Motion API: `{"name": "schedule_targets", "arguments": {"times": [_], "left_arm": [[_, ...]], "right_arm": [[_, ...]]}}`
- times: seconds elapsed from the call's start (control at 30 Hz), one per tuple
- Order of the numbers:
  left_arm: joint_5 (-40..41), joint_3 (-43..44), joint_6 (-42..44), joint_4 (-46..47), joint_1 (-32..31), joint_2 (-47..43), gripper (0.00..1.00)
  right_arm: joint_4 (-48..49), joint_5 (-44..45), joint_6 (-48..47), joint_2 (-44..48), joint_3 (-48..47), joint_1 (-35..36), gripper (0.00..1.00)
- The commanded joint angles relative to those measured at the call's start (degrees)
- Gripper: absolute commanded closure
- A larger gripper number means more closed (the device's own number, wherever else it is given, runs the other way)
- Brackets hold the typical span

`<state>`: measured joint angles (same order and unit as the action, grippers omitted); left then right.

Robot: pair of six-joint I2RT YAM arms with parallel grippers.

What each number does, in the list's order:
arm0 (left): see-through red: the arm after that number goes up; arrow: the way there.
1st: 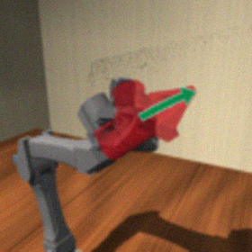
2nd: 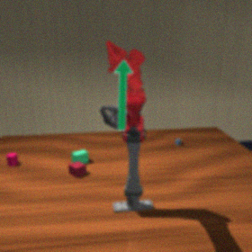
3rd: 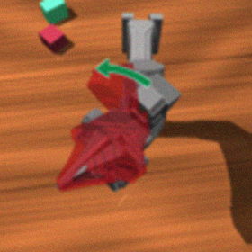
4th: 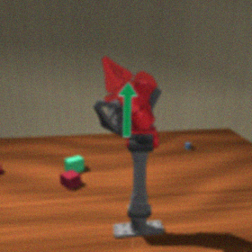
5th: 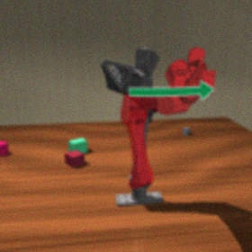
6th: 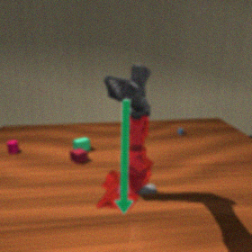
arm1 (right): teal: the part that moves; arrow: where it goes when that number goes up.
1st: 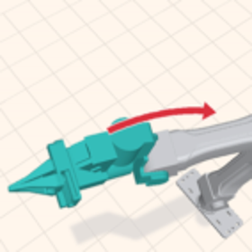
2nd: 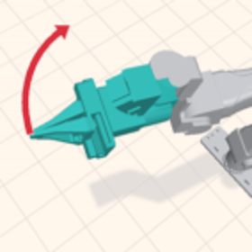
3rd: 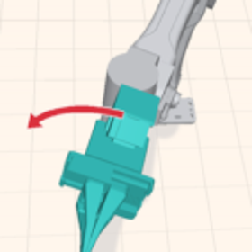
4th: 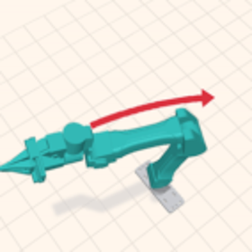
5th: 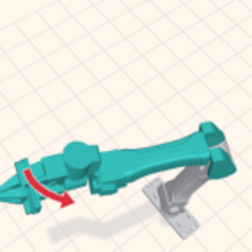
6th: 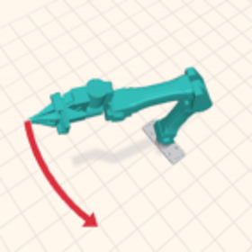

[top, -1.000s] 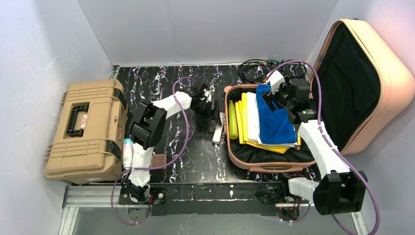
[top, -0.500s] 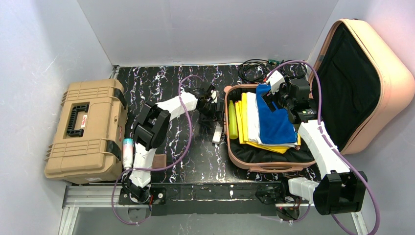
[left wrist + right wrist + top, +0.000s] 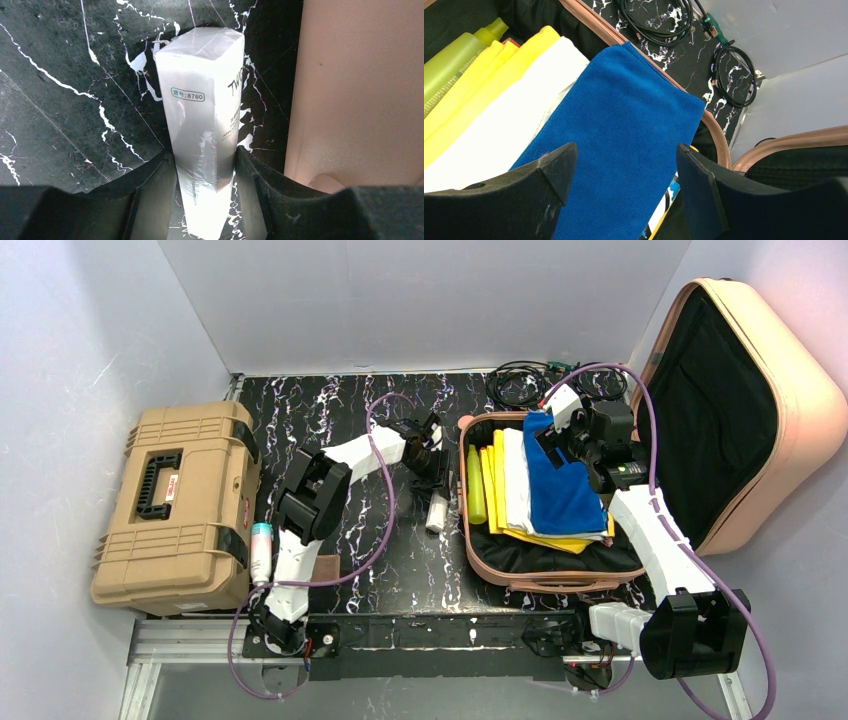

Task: Pack the luggage
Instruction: Pick up the makeup from the center of the board, then place the makeup in the luggage.

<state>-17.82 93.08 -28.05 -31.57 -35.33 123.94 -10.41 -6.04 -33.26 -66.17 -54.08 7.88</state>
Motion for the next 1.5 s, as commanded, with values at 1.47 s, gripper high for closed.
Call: {"name": "schedule_targets", "arguments": {"times": [1.47], "left_arm": [[-5.76, 21.47, -13.40, -3.38, -2.46, -1.53, 0.71]], "right_arm": [[1.45, -0.02, 0.33, 1.11, -0.76, -0.32, 0.20]]}}
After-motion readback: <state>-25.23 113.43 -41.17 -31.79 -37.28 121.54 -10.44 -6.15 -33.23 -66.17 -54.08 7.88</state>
